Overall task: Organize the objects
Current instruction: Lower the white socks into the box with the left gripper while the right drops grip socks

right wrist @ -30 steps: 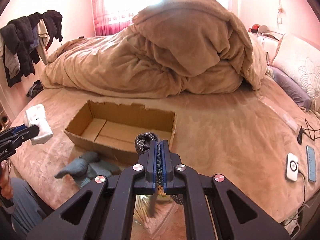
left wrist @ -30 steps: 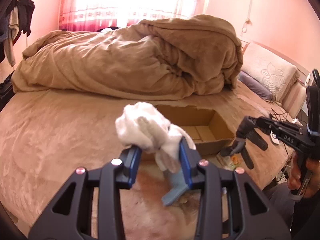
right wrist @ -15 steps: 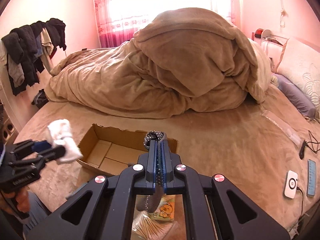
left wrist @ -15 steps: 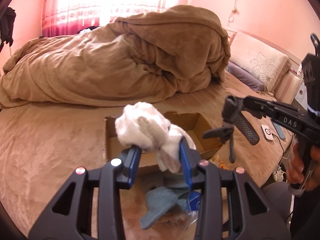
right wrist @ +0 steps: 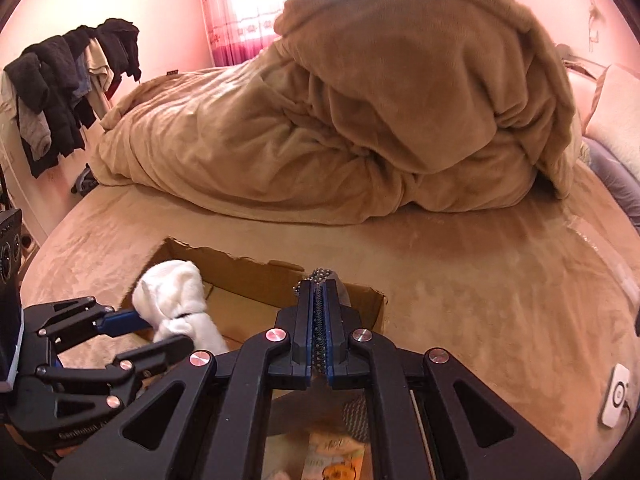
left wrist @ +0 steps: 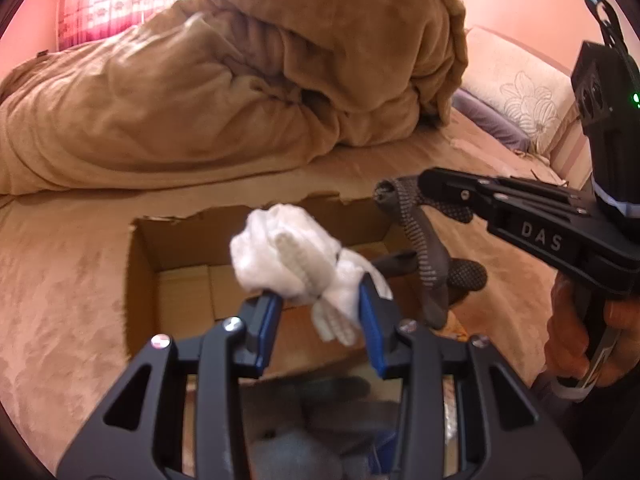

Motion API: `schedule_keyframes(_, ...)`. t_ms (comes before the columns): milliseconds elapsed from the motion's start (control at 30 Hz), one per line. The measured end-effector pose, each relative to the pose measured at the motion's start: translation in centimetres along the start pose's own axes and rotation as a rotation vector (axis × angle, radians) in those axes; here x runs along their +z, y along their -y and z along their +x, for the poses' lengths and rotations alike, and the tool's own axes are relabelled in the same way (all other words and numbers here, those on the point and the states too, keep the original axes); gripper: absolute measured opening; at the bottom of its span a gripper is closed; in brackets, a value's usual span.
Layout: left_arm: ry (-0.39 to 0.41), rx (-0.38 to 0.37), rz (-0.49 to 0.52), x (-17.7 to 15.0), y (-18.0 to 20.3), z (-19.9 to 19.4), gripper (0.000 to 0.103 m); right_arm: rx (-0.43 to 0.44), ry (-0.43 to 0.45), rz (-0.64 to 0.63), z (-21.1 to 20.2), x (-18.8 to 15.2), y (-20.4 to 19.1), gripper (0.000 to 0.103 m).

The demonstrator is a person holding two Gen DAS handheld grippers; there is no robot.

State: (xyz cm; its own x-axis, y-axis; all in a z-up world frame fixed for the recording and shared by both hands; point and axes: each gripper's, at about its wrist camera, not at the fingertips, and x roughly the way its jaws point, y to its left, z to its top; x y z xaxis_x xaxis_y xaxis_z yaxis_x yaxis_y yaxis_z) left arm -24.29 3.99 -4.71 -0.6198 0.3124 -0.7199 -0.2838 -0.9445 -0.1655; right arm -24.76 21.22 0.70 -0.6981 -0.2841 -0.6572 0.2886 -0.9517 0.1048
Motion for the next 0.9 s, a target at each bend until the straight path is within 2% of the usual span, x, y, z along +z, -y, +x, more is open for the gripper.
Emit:
schedule_keyframes(233, -0.091, -0.005, 0.013, -0.1, -1.0, 3.7, 0.040, 0.041, -0.041, 0.040, 3.5, -1.1, 0.6, 0.005)
schedule_keyframes(433, -0.109, -0.004, 0.010, -0.3, -1.3, 3.5, 0.045, 0.075, -0.059, 0.063, 5.4, -1.7, 0.6, 0.006)
schedule_keyframes(500, -0.110, 0.000, 0.015, -0.5, -1.3, 3.0, 0.048, 0.072, -0.039, 0.064, 5.2, -1.8, 0.5, 0.012)
schedule_keyframes(533, -0.109, 0.005, 0.017, -0.6, -1.4, 2.8, 0.052, 0.072, -0.030, 0.064, 5.0, -1.8, 0.5, 0.024)
schedule_keyframes(567, -0.106, 0.012, 0.016, -0.7, -1.4, 2.5, 0.059, 0.074, -0.018, 0.066, 4.7, -1.8, 0.5, 0.042)
schedule_keyframes(633, -0.091, 0.024, 0.008, -0.9, -1.6, 1.6, 0.062, 0.068, 0.001, 0.073, 4.1, -1.9, 0.6, 0.060)
schedule_keyframes(667, -0.084, 0.030, 0.004, -0.9, -1.6, 1.1, 0.062, 0.067, 0.008, 0.075, 3.8, -1.9, 0.6, 0.064)
schedule_keyframes(767, -0.061, 0.045, -0.004, -0.9, -1.6, -0.4, 0.064, 0.051, 0.015, 0.085, 2.8, -2.0, 0.8, 0.068)
schedule_keyframes(867, -0.022, 0.066, -0.018, -1.0, -1.4, -2.5, 0.075, 0.029, 0.015, 0.091, 1.7, -2.4, 0.7, 0.068)
schedule_keyframes(900, -0.012, 0.070, -0.023, -1.1, -1.5, -3.1, 0.075, 0.021, 0.016, 0.089, 1.1, -2.6, 0.5, 0.068)
